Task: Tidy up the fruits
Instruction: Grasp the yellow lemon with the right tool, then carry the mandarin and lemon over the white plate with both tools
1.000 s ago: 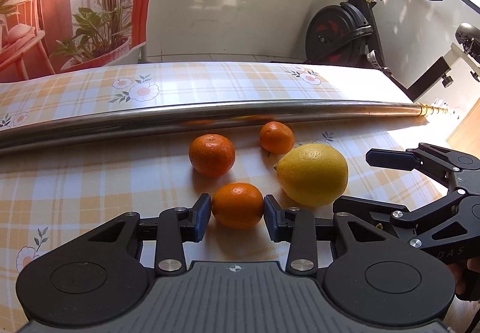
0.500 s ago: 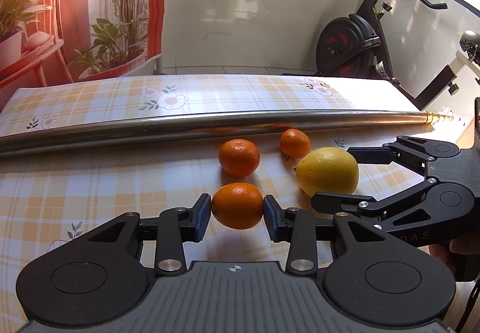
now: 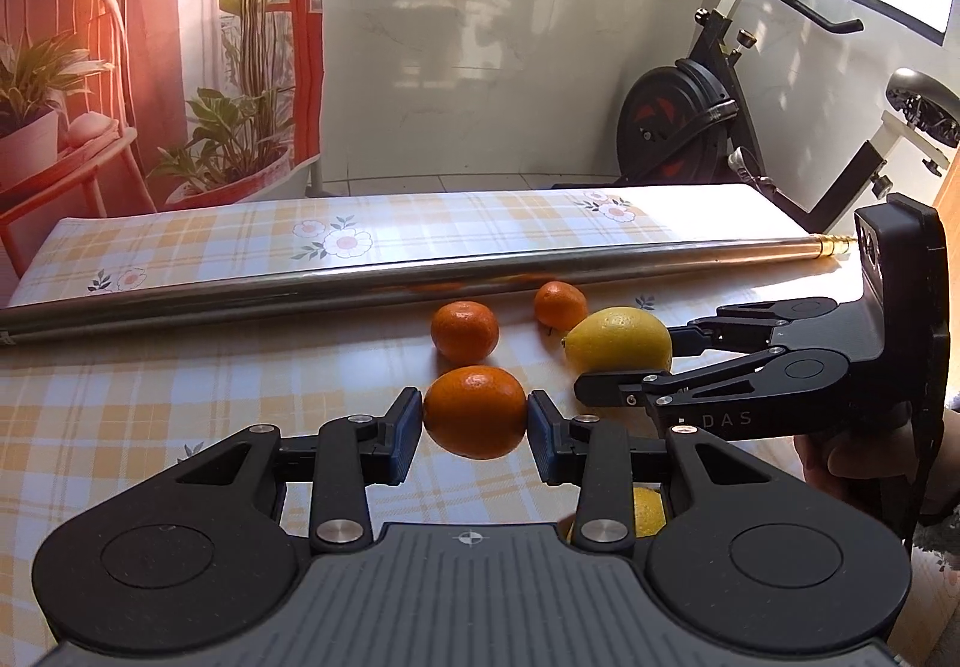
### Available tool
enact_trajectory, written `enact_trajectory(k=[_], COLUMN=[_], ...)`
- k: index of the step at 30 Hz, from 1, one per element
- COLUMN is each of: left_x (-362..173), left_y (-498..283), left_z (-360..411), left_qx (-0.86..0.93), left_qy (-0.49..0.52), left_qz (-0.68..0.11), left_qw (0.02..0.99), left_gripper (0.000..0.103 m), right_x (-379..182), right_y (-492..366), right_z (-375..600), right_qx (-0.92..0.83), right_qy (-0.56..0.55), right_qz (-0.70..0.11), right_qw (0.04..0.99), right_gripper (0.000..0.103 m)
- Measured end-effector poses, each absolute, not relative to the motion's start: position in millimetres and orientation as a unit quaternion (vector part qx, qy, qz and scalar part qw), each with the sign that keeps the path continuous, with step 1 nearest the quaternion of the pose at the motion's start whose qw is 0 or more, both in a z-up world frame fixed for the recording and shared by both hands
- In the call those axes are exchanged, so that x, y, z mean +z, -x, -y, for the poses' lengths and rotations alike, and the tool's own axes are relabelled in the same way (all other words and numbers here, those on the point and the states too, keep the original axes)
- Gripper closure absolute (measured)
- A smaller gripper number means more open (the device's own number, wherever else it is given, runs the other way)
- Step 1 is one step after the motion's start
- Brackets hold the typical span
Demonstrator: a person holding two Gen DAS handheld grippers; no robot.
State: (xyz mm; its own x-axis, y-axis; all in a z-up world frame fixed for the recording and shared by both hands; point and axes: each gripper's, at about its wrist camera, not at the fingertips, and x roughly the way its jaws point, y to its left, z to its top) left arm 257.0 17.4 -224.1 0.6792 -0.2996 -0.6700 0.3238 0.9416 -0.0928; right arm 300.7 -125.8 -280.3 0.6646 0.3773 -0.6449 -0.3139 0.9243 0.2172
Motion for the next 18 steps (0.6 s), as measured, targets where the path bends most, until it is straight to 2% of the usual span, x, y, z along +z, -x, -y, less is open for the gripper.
enact_trajectory(k=[18], left_x=[-212], left_y=[-196], left_z=[-14], left_qx=[-0.185], left_qy=[-0.011], left_qz=[-0.351], left_qw=[0.918], left_gripper=[0.063], right_x=[-245], right_y=[-227], right_z=[135], right_qx=[0.182], right_qy=[-0.058], right_qz=[-0.314], right_qw=[0.930], right_gripper=[0.050])
